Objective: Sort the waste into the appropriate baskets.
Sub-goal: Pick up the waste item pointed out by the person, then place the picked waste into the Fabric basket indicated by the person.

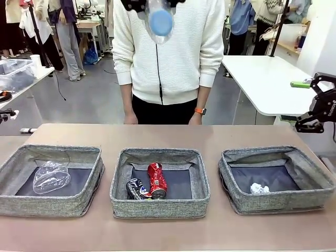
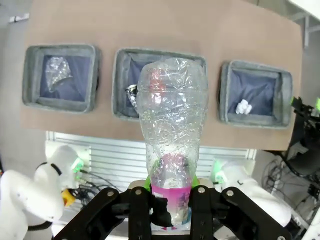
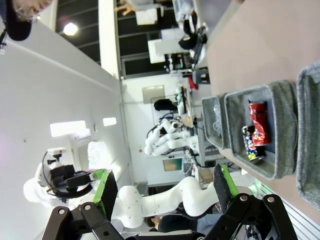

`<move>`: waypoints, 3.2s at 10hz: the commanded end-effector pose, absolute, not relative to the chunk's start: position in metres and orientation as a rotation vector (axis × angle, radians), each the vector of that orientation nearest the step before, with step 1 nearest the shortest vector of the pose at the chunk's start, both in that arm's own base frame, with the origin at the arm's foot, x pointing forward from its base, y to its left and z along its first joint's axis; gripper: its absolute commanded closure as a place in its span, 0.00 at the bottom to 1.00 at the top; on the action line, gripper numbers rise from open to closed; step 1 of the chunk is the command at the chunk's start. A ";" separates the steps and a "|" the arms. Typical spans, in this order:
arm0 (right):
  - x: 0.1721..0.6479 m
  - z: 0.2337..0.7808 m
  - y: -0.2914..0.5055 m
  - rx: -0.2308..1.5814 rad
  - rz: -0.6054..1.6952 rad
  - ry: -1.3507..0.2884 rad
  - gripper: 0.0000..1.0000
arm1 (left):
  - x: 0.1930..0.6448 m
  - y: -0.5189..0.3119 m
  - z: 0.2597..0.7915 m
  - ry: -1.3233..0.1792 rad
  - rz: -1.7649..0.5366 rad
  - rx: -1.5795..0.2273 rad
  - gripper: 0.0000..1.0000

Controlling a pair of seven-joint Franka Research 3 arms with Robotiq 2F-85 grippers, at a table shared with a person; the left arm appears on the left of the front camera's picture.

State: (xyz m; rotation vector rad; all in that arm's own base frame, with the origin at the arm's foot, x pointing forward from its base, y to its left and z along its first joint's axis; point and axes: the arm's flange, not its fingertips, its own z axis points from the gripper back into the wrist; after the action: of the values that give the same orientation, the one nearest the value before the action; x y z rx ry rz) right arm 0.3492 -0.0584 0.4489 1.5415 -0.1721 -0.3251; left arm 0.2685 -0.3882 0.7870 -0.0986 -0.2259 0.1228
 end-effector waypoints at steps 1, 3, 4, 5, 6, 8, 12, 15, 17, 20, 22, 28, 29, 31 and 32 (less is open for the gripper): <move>0.349 0.452 -0.059 1.556 -0.321 -0.178 0.00 | 0.267 -0.385 0.769 -0.272 0.164 -0.058 0.78; 0.349 0.452 -0.059 1.556 -0.321 -0.178 0.00 | 0.270 -0.391 0.779 -0.245 0.128 -0.078 0.78; 0.349 0.452 -0.059 1.556 -0.321 -0.178 0.00 | 0.270 -0.391 0.779 -0.245 0.128 -0.078 0.78; 0.349 0.452 -0.059 1.556 -0.321 -0.178 0.00 | 0.270 -0.391 0.779 -0.245 0.128 -0.078 0.78; 0.349 0.452 -0.059 1.556 -0.321 -0.178 0.00 | 0.270 -0.391 0.779 -0.245 0.128 -0.078 0.78; 0.349 0.452 -0.059 1.556 -0.321 -0.178 0.00 | 0.270 -0.391 0.779 -0.245 0.128 -0.078 0.78; 0.349 0.452 -0.059 1.556 -0.321 -0.178 0.00 | 0.270 -0.391 0.779 -0.245 0.128 -0.078 0.78; 0.349 0.452 -0.059 1.556 -0.321 -0.178 0.00 | 0.270 -0.391 0.779 -0.245 0.128 -0.078 0.78; 0.349 0.452 -0.059 1.556 -0.321 -0.178 0.00 | 0.270 -0.391 0.779 -0.245 0.128 -0.078 0.78; 0.349 0.452 -0.059 1.556 -0.321 -0.178 0.00 | 0.270 -0.391 0.779 -0.245 0.128 -0.078 0.78; 0.349 0.452 -0.059 1.556 -0.321 -0.178 0.00 | 0.270 -0.391 0.779 -0.245 0.128 -0.078 0.78; 0.349 0.452 -0.059 1.556 -0.321 -0.178 0.00 | 0.270 -0.391 0.779 -0.245 0.128 -0.078 0.78; 0.349 0.452 -0.059 1.556 -0.321 -0.178 0.00 | 0.271 -0.394 0.778 -0.239 0.115 -0.082 0.78; 0.349 0.452 -0.059 1.556 -0.321 -0.178 0.00 | 0.285 -0.340 0.746 -0.319 0.112 -0.022 0.78; 0.349 0.452 -0.059 1.556 -0.321 -0.178 0.00 | 0.294 -0.307 0.722 -0.312 0.128 -0.024 0.78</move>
State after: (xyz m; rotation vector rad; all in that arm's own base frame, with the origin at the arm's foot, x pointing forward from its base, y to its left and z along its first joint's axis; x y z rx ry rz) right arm 0.3491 -0.0584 0.4489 1.5418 -0.1720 -0.3253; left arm 0.2958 -0.3548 0.7587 -0.0301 -0.2733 0.1318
